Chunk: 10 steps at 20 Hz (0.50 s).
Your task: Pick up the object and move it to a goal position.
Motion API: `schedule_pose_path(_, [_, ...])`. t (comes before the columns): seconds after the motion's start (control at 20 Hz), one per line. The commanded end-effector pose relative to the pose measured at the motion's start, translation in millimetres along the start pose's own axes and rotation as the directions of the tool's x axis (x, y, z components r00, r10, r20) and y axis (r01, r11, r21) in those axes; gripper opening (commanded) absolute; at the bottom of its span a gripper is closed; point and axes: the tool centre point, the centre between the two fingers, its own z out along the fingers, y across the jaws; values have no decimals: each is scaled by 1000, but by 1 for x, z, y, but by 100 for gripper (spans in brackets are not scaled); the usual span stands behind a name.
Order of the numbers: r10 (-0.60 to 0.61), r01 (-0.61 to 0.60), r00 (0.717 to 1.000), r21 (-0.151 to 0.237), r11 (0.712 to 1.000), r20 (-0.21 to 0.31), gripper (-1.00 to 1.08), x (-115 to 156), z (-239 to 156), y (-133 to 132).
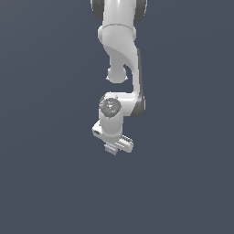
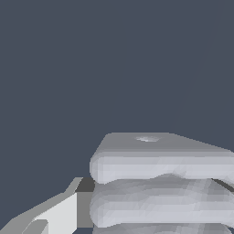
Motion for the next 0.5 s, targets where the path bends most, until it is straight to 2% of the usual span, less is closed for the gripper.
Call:
schedule_pose_path(0.0, [0, 0, 1000, 0, 1000, 0, -100, 0, 0, 0])
schedule_pose_path(0.45, [16, -16, 1000, 3, 1000, -12, -100, 8, -13, 2])
